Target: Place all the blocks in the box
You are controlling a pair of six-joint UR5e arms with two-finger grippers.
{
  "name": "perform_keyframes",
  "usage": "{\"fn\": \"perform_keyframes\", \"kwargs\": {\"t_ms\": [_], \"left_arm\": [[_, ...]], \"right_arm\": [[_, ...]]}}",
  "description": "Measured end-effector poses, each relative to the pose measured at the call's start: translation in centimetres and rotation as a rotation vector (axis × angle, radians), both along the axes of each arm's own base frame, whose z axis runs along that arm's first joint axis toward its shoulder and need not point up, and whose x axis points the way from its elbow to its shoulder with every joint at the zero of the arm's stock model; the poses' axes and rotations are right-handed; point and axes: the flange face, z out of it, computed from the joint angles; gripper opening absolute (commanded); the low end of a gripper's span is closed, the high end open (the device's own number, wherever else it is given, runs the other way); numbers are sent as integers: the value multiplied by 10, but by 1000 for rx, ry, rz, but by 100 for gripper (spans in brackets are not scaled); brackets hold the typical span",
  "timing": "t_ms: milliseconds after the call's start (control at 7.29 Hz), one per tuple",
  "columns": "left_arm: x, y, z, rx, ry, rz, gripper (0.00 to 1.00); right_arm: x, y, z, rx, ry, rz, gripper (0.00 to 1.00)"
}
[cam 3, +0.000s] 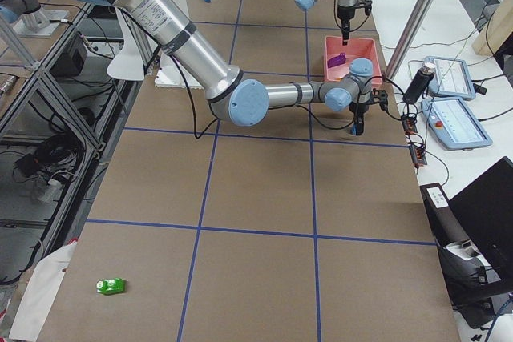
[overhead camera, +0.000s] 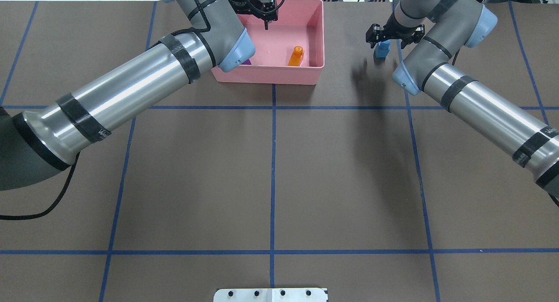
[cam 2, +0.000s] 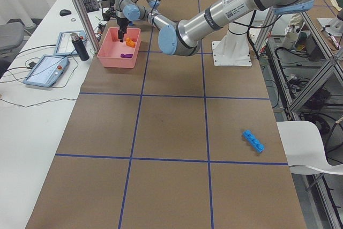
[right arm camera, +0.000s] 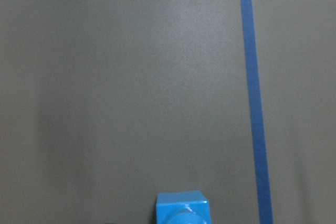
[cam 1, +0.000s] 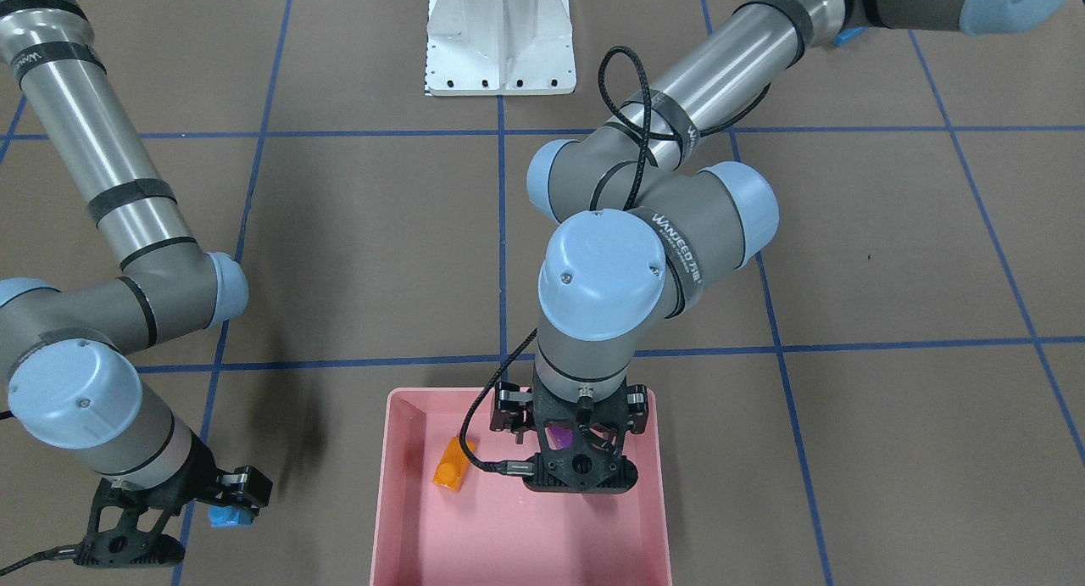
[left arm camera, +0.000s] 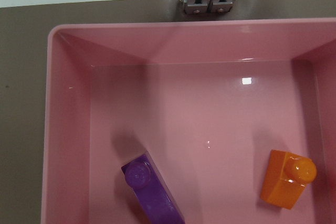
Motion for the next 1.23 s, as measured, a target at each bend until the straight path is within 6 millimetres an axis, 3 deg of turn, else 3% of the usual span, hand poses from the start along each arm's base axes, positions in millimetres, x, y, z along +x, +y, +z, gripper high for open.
{"fn": "perform_keyframes", "kwargs": {"t_ms": [137,411,685,960,1234], "left_arm": [[0,0,0,1,0,1,100],[4,3,1,0,0,6,100],[7,5,3,1,-2,12,100],[6,7,9,8,0,16,100],[-7,13,19,48,5,35,100]], "right_arm": [[-8,4,4,3,1,-5,0],[-13,6,11,1,5,-9,0],[-3,-7,-8,12,-9,19,0],[10,-33,-78,-13,-91,138,0],[6,-47,-160,-75,-194,263,0]]}}
